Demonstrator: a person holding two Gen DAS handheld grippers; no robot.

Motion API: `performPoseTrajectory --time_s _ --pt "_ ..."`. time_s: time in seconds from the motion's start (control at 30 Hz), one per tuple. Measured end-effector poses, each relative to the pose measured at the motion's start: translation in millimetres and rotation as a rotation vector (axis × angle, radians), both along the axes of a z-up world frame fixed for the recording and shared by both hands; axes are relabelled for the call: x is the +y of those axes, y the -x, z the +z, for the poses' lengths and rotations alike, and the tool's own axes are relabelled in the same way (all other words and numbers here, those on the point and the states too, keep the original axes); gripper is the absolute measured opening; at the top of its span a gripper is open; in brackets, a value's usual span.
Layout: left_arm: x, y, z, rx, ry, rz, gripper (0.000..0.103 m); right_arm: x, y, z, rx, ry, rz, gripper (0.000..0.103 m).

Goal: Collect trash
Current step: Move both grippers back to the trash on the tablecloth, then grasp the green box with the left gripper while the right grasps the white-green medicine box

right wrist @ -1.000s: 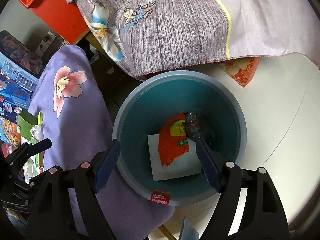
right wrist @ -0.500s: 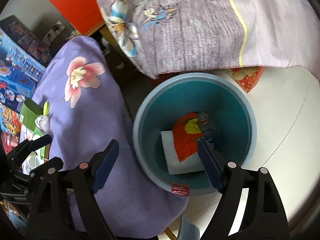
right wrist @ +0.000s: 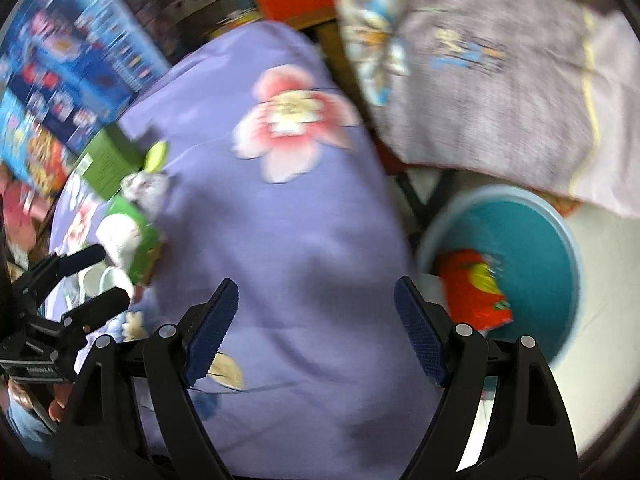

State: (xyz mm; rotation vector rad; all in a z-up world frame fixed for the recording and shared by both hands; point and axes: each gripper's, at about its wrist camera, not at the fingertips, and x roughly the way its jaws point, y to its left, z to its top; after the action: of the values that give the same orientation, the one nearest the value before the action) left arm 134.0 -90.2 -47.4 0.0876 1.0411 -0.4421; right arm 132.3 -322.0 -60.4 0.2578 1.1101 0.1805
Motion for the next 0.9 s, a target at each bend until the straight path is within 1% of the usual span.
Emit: performPoseTrajectory --time_s 0.17,0.23,0.37,0.57,0.67,0.8,0.9 --pt "58 2 6 -0.019 0.011 0.095 0.094 63 -19 9 0.006 0.019 0.136 0.077" --pt "87 2 7 -0.018 0.025 0.142 0.094 92 -27 12 0.015 0.030 0.206 0.077" --pt "133 2 6 -0.020 0.033 0.209 0.095 147 -41 14 0.031 0.057 0.346 0.077" --pt "184 -6 0 -0.027 0.019 0.289 0.095 209 -63 10 0.055 0.105 0.482 0.077" --pt "209 -12 -3 -0.022 0.029 0.332 0.095 235 -73 5 0.073 0.142 0.538 0.077" --pt "235 -16 -11 -0.008 0.044 0.377 0.095 270 -84 0 0.082 0.191 0.618 0.077" --pt "249 -20 -16 0.004 0.049 0.394 0.095 292 -90 -4 0.092 0.245 0.682 0.077"
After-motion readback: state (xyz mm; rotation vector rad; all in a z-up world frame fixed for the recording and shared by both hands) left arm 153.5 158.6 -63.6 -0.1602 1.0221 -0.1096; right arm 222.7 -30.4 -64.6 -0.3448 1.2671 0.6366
